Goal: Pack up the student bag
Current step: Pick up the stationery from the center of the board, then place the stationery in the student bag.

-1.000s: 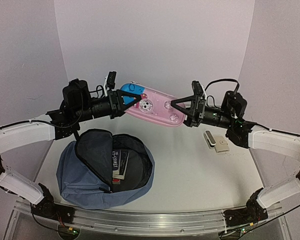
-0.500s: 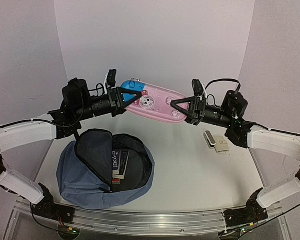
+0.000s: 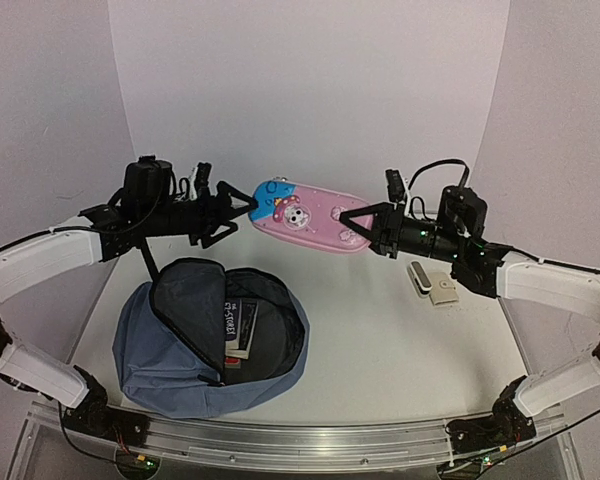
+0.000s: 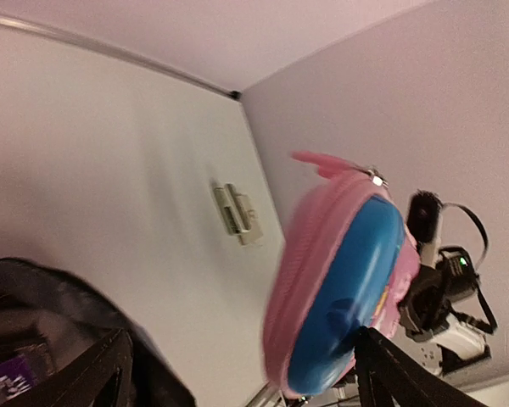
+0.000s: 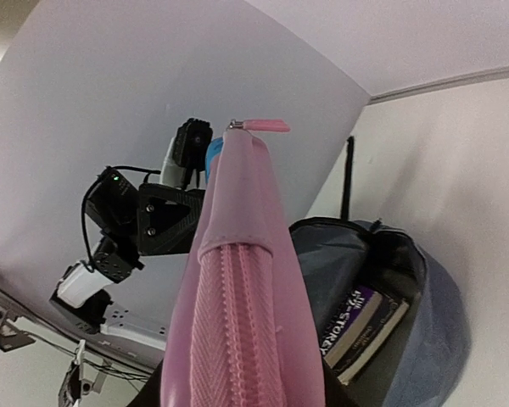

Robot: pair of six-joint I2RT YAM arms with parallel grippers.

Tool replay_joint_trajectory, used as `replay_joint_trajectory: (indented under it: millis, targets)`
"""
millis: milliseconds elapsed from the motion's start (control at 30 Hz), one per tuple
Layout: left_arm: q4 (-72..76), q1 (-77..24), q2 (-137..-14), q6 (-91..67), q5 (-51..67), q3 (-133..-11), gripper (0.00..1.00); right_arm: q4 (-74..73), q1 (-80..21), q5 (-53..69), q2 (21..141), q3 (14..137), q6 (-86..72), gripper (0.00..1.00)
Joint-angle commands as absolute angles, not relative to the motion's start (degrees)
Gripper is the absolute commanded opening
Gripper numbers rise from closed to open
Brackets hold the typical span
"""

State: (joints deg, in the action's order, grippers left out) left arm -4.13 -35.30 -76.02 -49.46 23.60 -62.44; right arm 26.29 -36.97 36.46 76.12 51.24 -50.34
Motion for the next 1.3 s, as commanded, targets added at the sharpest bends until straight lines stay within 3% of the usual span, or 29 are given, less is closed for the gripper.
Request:
replay_joint_trajectory:
  millis: [0, 267, 400, 667, 800, 1100, 1267]
  targets:
    - [-26.11, -28.02, -69.62, -45.96, 18.38, -60.29, 0.95, 19.08, -37.11, 31.52, 72.8, 55.41, -43.28, 0.23]
    - [-49.49, -17.74, -62.45, -42.22, 5.8, -60.18, 1.0, 11.17, -37.1, 31.01, 72.68, 56.59, -39.55, 0.23]
    - [-55.53, -12.36, -62.47, -41.45, 9.23, -58.62, 1.0, 10.35, -37.11, 31.11, 72.51, 56.55, -39.13, 0.23]
    - [-50.16, -12.04, -56.98, -44.03, 20.99, -50.95, 0.97, 10.05, -37.14, 31.85, 73.01, 56.48, -39.39, 0.23]
    - [-45.17, -12.04, -54.16, -45.92, 27.12, -46.52, 0.84, 10.06, -37.1, 33.15, 73.38, 56.35, -39.91, 0.23]
    - [-41.26, -12.04, -54.31, -46.84, 28.74, -44.51, 0.6, 10.11, -37.21, 34.74, 74.36, 55.62, -41.33, 0.23]
    - [-40.49, -12.02, -55.8, -46.33, 28.41, -45.07, 0.31, 10.11, -37.58, 35.36, 74.38, 55.01, -42.2, 0.24]
